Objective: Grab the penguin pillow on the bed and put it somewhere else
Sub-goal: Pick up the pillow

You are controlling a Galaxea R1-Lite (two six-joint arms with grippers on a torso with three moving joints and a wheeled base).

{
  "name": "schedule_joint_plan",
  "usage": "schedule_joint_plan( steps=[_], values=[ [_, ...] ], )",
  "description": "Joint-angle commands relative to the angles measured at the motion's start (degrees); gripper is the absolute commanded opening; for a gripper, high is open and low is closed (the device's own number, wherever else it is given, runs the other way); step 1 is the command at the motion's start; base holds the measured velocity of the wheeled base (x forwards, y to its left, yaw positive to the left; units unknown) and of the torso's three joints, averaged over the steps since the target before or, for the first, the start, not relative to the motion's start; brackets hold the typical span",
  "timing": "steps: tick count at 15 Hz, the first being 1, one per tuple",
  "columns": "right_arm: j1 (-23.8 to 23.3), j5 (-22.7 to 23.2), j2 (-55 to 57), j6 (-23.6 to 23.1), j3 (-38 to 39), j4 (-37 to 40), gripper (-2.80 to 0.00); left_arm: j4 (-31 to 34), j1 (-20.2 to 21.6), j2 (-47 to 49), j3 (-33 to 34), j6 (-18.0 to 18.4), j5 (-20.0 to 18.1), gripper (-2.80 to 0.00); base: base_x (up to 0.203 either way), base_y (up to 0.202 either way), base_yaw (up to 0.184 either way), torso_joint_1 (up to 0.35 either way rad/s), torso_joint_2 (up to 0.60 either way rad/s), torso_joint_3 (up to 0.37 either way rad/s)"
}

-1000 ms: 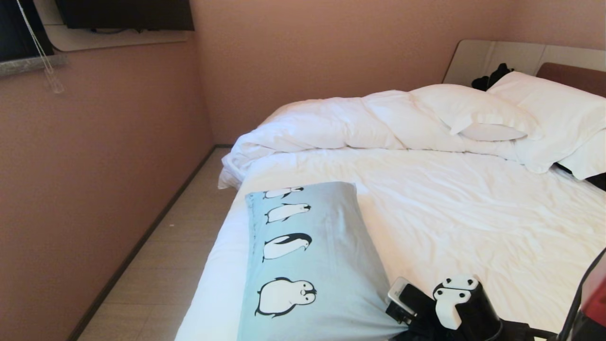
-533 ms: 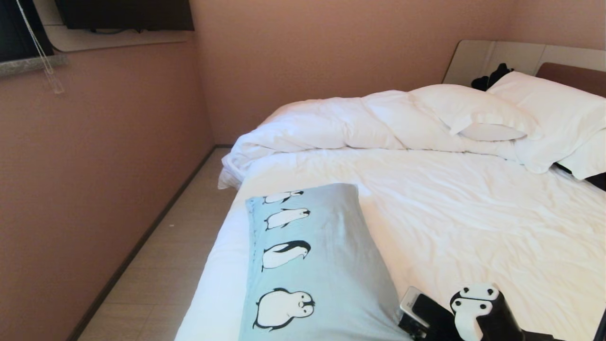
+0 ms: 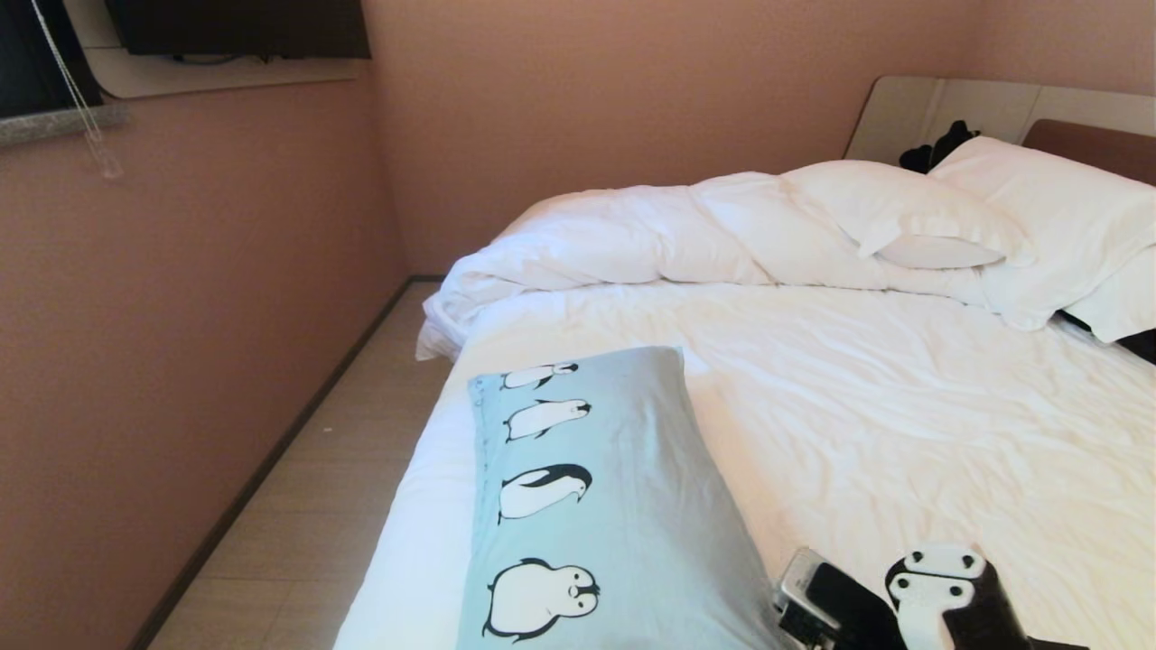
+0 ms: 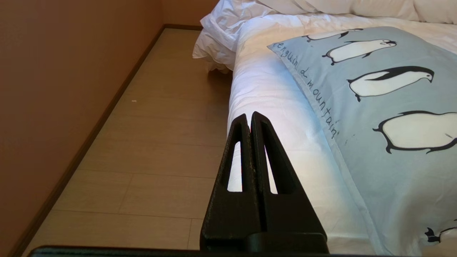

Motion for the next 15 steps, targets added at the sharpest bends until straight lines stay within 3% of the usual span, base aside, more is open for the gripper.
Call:
schedule_joint_plan(
  steps=[1, 5, 6, 8, 11, 13, 15],
  values=[
    [-0.1, 0.0, -7.4, 0.0, 0.7, 0.2, 0.0, 0.0, 0.0, 0.0, 0.2, 0.0, 0.0, -2.8, 0.0, 0.0, 0.0, 0.0, 0.0, 0.0],
    [-6.0, 0.0, -13.8, 3.2, -2.9, 5.1, 0.0, 0.0, 0.0, 0.0, 0.2, 0.0, 0.0, -2.8, 0.0, 0.0, 0.0, 0.0, 0.0, 0.0],
    [-8.2, 0.1, -13.5, 5.2, -5.6, 6.2, -2.8, 0.0, 0.0, 0.0, 0.2, 0.0, 0.0, -2.8, 0.0, 0.0, 0.0, 0.0, 0.0, 0.0],
    [-11.7, 1.4, -12.2, 9.7, -12.6, 10.9, -2.8, 0.0, 0.0, 0.0, 0.2, 0.0, 0.0, -2.8, 0.0, 0.0, 0.0, 0.0, 0.0, 0.0],
    [-15.7, 3.0, -5.1, 20.8, -24.8, 20.1, -2.8, 0.0, 0.0, 0.0, 0.2, 0.0, -0.1, -2.8, 0.0, 0.0, 0.0, 0.0, 0.0, 0.0],
    [-17.1, 3.3, 1.0, 27.4, -30.9, 24.9, -2.8, 0.0, 0.0, 0.0, 0.2, 0.0, -0.1, -2.8, 0.0, 0.0, 0.0, 0.0, 0.0, 0.0],
    [-17.7, 3.1, 6.1, 31.0, -35.1, 28.0, -2.8, 0.0, 0.0, 0.0, 0.2, 0.0, 0.0, -2.8, 0.0, 0.0, 0.0, 0.0, 0.0, 0.0]
  ],
)
